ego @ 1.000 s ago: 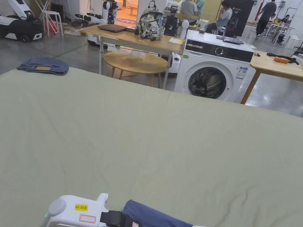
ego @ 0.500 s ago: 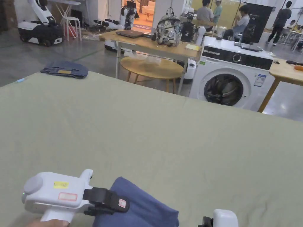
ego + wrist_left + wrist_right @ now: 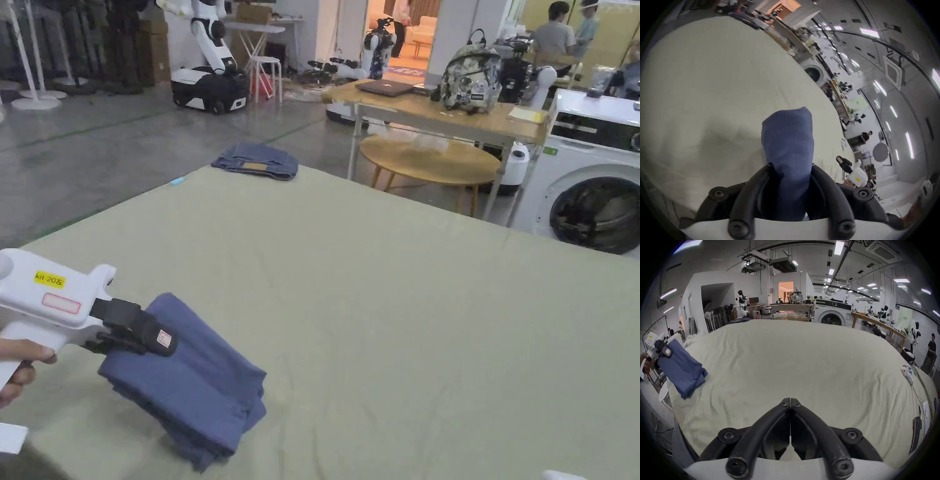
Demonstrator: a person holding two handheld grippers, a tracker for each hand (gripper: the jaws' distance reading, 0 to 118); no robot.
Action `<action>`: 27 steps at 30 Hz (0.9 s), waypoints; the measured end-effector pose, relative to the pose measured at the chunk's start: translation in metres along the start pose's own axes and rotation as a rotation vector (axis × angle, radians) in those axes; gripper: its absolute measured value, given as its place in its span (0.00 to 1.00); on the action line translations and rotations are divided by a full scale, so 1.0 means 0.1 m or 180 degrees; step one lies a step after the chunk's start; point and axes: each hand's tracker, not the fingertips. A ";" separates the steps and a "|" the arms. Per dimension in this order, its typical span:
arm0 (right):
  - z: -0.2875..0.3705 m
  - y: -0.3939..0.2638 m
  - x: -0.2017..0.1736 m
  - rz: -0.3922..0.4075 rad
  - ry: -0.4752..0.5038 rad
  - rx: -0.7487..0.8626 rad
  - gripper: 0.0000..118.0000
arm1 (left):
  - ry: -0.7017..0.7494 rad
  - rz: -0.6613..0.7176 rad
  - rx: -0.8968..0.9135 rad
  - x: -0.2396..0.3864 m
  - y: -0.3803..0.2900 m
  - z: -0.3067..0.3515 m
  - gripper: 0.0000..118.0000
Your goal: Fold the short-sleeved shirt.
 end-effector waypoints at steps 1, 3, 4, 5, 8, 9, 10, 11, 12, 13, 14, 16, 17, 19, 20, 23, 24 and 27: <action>-0.01 0.00 -0.01 -0.0005 0.0006 -0.0008 0.00 | 0.0082 0.0049 0.0006 -0.07 0.04 0.09 0.14; -0.01 0.02 -0.02 -0.0002 0.0010 -0.0032 0.00 | 0.0248 0.0097 0.0003 -0.21 0.13 0.27 0.14; -0.02 0.02 -0.02 0.0002 0.0004 -0.0042 0.00 | 0.0310 0.0129 0.0007 -0.26 0.17 0.34 0.14; -0.02 0.01 -0.02 0.0006 0.0001 -0.0051 0.00 | 0.0353 0.0145 0.0014 -0.30 0.21 0.42 0.14; -0.04 0.01 0.01 0.0009 -0.0024 -0.0083 0.00 | 0.0525 0.0187 0.0050 -0.40 0.32 0.63 0.14; -0.04 0.01 0.02 0.0009 -0.0035 -0.0089 0.00 | 0.0570 0.0202 0.0090 -0.44 0.34 0.66 0.14; -0.05 0.00 0.02 0.0006 -0.0044 -0.0093 0.00 | 0.0585 0.0229 0.0085 -0.48 0.36 0.66 0.14; -0.05 0.00 0.03 0.0001 -0.0054 -0.0101 0.00 | 0.0629 0.0249 0.0071 -0.49 0.36 0.66 0.14; -0.05 -0.01 0.03 -0.0005 -0.0060 -0.0114 0.00 | 0.0730 0.0263 0.0047 -0.52 0.37 0.62 0.14; -0.06 -0.01 0.04 -0.0015 -0.0063 -0.0125 0.00 | 0.0808 0.0269 0.0023 -0.55 0.38 0.58 0.14; -0.05 -0.01 0.03 -0.0024 -0.0064 -0.0137 0.00 | 0.0889 0.0276 0.0003 -0.58 0.39 0.54 0.14; -0.05 -0.01 0.03 -0.0032 -0.0061 -0.0159 0.00 | 0.1202 0.0297 0.0043 -0.67 0.42 0.50 0.14; -0.04 -0.02 0.04 -0.0029 -0.0070 -0.0167 0.00 | 0.1339 0.0270 0.0055 -0.68 0.42 0.47 0.14; -0.05 -0.05 0.05 -0.0005 -0.0094 -0.0178 0.00 | 0.1522 0.0152 0.0107 -0.63 0.35 0.45 0.20; -0.05 -0.05 0.06 0.0003 -0.0112 -0.0188 0.00 | 0.1562 0.0144 0.0093 -0.62 0.34 0.45 0.22; -0.06 -0.06 0.10 -0.0012 -0.0135 -0.0207 0.00 | 0.1769 0.0040 0.0191 -0.49 0.28 0.52 0.30; -0.06 -0.06 0.11 -0.0020 -0.0138 -0.0205 0.00 | 0.1837 -0.0018 0.0242 -0.43 0.28 0.57 0.30; -0.02 -0.04 0.11 -0.0023 -0.0142 -0.0187 0.00 | 0.2092 -0.0270 0.0414 -0.36 0.32 0.72 0.30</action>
